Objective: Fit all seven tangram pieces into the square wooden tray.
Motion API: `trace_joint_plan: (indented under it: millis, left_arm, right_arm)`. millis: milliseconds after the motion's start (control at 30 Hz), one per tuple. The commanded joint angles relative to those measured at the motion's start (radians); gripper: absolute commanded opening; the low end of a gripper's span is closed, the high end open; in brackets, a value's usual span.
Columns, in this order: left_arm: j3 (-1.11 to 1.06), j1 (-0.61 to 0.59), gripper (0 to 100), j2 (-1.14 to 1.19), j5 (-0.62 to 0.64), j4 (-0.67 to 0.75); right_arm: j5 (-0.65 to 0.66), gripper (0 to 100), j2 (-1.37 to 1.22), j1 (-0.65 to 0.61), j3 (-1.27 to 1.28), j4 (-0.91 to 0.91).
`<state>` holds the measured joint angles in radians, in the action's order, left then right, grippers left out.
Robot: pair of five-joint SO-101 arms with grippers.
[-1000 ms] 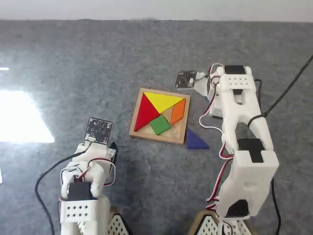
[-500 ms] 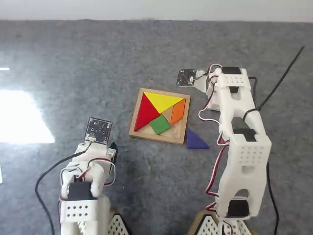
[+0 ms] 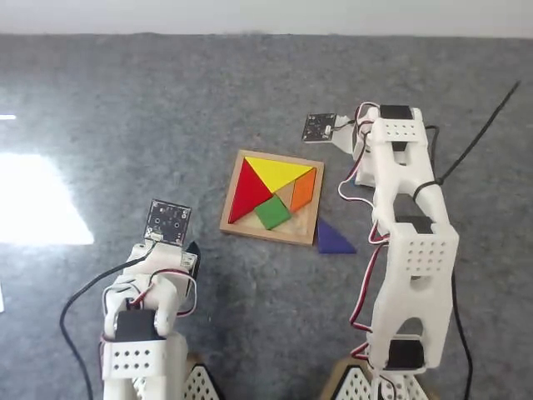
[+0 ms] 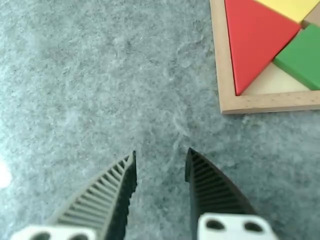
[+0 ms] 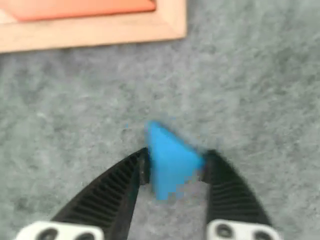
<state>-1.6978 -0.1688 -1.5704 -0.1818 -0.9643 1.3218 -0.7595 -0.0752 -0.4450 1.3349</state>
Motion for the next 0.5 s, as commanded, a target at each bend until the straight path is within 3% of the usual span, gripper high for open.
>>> trace_joint_plan:
  millis: [0,300,467]
  left_arm:
    - [0.008,-0.006,15,-0.015,-0.012,0.000]
    - [0.008,-0.006,15,-0.015,-0.012,0.000]
    - [0.008,-0.006,15,-0.015,-0.012,0.000]
  right_arm:
    - [-0.060,5.5,0.027,-0.019,-0.005,0.119]
    - [-0.339,5.4,0.140,-0.088,0.002,0.295]
    - [-0.397,5.4,0.242,-0.047,0.003,0.305]
